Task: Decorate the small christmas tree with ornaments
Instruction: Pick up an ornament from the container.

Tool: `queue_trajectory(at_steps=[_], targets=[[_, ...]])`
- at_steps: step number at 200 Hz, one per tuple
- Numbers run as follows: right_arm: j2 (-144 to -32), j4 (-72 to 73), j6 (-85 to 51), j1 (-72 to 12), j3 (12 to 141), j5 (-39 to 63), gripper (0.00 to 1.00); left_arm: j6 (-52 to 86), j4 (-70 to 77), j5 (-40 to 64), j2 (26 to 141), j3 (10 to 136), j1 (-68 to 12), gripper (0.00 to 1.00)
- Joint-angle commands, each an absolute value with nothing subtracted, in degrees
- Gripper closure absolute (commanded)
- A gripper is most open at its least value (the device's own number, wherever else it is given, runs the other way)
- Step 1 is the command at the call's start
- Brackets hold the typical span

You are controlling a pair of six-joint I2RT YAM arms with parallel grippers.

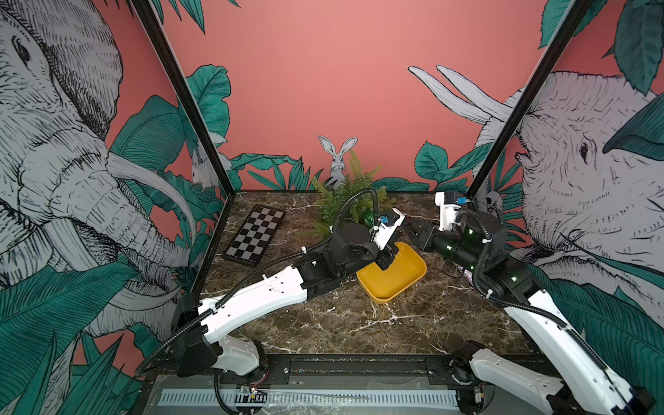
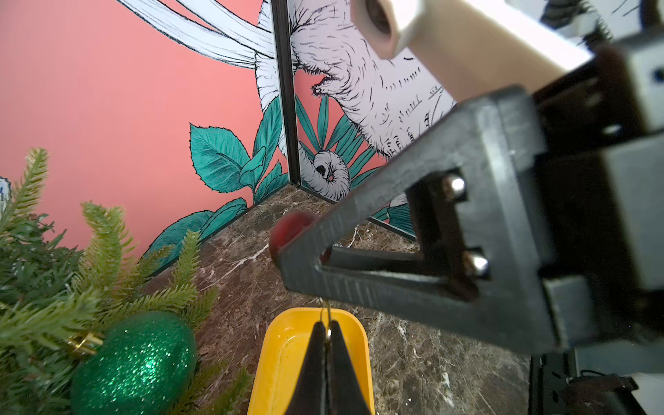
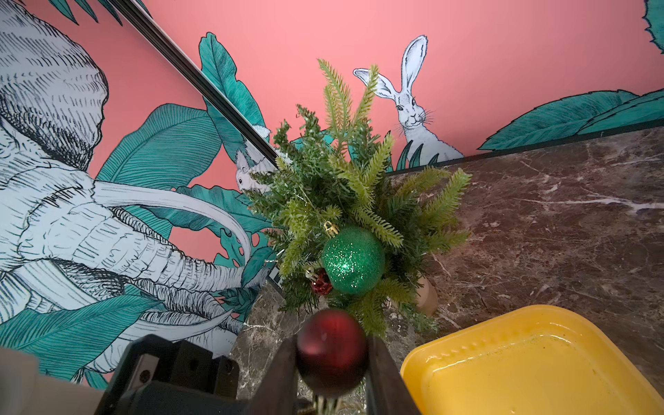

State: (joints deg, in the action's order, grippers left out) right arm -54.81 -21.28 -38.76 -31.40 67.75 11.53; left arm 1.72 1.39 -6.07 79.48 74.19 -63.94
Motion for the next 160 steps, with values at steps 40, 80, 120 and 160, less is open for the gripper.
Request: queue_trajectory(at_steps=[40, 80, 120, 160], targets=[[-55.5, -17.57, -38.44, -31.64, 68.54, 10.72, 0.72, 0.62, -0.39, -4.68, 77.13, 73.98, -64.07, 0.99], [-56.22, -15.25, -37.24, -31.66, 68.87, 9.34, 0.72, 2.41, -4.62, -4.58, 77.03, 76.83, -62.37, 0.99], [-59.22, -11.65, -36.33, -31.64, 70.39, 8.53, 0.72, 1.38, -9.91, -4.53, 77.78, 81.99, -61.12, 0.96], [-63.09, -7.78, -35.88, -31.65, 72.3, 7.27, 0.72, 1.72, -13.57, -3.28, 79.05, 86.6, -57.66, 0.99]])
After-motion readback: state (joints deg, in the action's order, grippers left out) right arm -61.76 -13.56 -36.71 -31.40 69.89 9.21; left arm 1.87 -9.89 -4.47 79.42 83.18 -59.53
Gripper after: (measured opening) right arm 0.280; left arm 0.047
